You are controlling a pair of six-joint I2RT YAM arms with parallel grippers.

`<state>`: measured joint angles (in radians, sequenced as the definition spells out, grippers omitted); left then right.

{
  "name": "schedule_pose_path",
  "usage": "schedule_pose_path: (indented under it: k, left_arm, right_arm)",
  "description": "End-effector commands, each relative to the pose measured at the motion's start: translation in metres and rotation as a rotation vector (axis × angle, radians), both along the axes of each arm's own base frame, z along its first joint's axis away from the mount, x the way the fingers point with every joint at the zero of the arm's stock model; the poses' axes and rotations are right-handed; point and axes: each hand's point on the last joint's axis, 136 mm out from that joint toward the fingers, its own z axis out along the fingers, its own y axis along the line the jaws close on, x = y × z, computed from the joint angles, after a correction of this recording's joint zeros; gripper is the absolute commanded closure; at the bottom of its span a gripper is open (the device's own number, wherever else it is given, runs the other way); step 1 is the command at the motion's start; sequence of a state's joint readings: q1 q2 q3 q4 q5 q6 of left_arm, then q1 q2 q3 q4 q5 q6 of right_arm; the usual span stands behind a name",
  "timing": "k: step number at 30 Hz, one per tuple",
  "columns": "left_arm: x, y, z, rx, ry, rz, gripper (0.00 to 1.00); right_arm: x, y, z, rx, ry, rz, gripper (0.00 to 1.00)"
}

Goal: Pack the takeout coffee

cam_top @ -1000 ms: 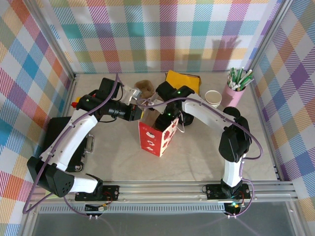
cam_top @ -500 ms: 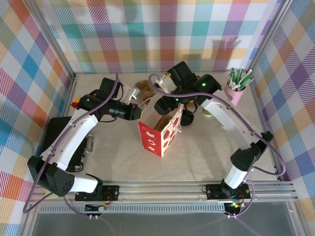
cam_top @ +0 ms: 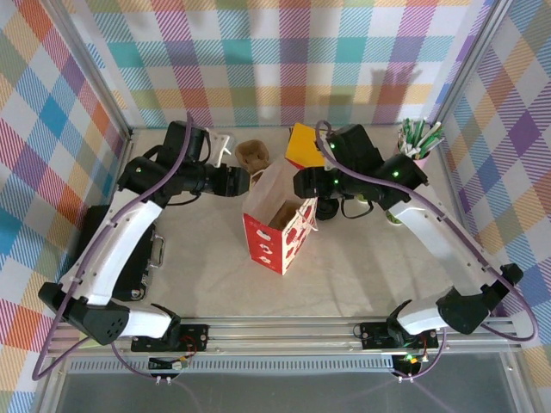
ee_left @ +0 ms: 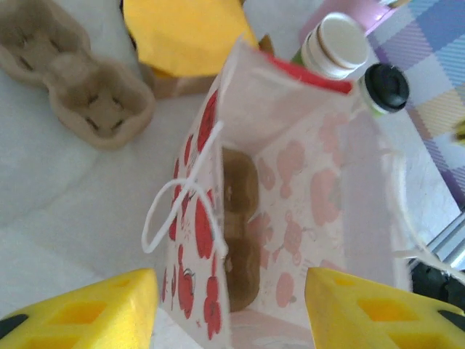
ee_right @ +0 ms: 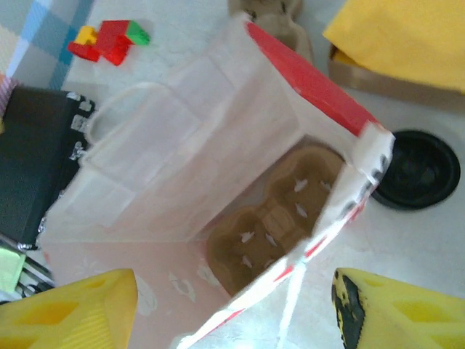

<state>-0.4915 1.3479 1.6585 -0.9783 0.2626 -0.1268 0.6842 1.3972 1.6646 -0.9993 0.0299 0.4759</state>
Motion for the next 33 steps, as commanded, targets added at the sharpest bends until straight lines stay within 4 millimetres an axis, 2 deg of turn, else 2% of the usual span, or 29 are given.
schedule_pose_path:
  k: [1,4,7,12,16,20,23,33]
  left_arm:
    - [-0.011,-0.004,0.028,0.002,-0.059,0.033,0.48]
    - [-0.013,-0.029,0.029,-0.003,-0.05,-0.001,0.52]
    - [-0.011,-0.056,0.014,0.012,-0.011,-0.043,0.57]
    - [-0.006,-0.088,-0.03,0.102,0.095,-0.079,0.64]
    - [-0.004,-0.104,-0.067,0.189,0.156,-0.096,0.68]
    - [-0.005,-0.108,-0.106,0.263,0.241,-0.099,0.75]
    - [-0.005,-0.109,-0.126,0.285,0.269,-0.101,0.81]
    - [-0.013,-0.105,-0.187,0.378,0.376,-0.127,0.9]
  right_arm:
    - [0.008,0.004,-0.006,0.139,0.06,-0.102,0.3]
    - [0.01,0.007,-0.017,0.2,0.105,-0.108,0.32]
    - [0.013,0.01,-0.024,0.237,0.126,-0.11,0.33]
    - [0.015,0.008,-0.034,0.224,0.144,-0.122,0.36]
    - [0.011,0.005,-0.037,0.226,0.145,-0.122,0.45]
    - [0.007,0.0,-0.041,0.217,0.144,-0.128,0.52]
    - [0.005,-0.001,-0.043,0.215,0.147,-0.125,0.62]
    - [0.001,-0.006,-0.046,0.198,0.138,-0.129,0.79]
